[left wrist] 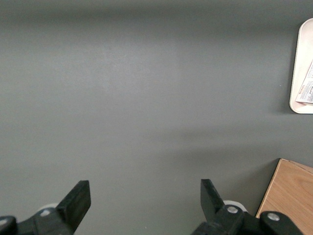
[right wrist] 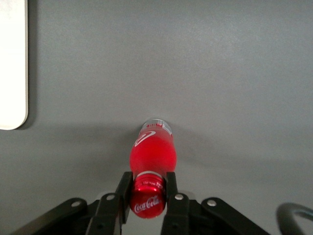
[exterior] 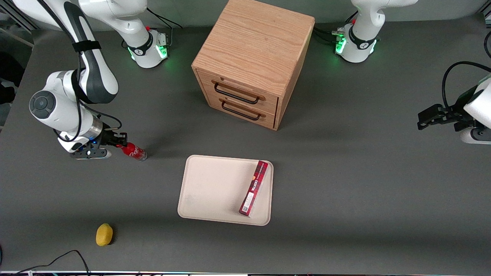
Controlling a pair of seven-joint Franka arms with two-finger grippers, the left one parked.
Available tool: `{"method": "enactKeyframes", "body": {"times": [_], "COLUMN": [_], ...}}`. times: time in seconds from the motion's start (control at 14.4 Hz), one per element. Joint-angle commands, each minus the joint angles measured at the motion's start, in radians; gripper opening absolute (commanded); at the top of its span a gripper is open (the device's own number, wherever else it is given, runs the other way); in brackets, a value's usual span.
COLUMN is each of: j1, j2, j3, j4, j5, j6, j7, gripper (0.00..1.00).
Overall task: Place coke bottle on tray
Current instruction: 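Lift the bottle with the right gripper and carry it toward the tray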
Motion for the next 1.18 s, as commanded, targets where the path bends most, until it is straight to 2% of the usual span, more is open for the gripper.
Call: {"method": "enactKeyframes", "body": {"times": [0.0, 0.28, 0.62, 0.76, 0.97, 1.11], "j1": [0.004, -0.002, 0.004, 0.019, 0.116, 0.188], "j2": [-0.069, -0.039, 0.196, 0.289, 0.447, 0.501], "j3": [-0.005, -0.007, -0.019, -0.005, -0.007, -0.01], "j4": [0.067, 0.429, 0.993, 1.093, 1.241, 1.25], "j5": [-0.014, -0.014, -0.022, -0.031, -0.025, -0.022], "j6": [-0.146, -0.555, -0.974, -0.99, -0.953, -0.872], "j7": [-0.019, -0.007, 0.007, 0.115, 0.258, 0.332], "gripper": [0.0, 0.0, 0.0, 0.0, 0.0, 0.0]}}
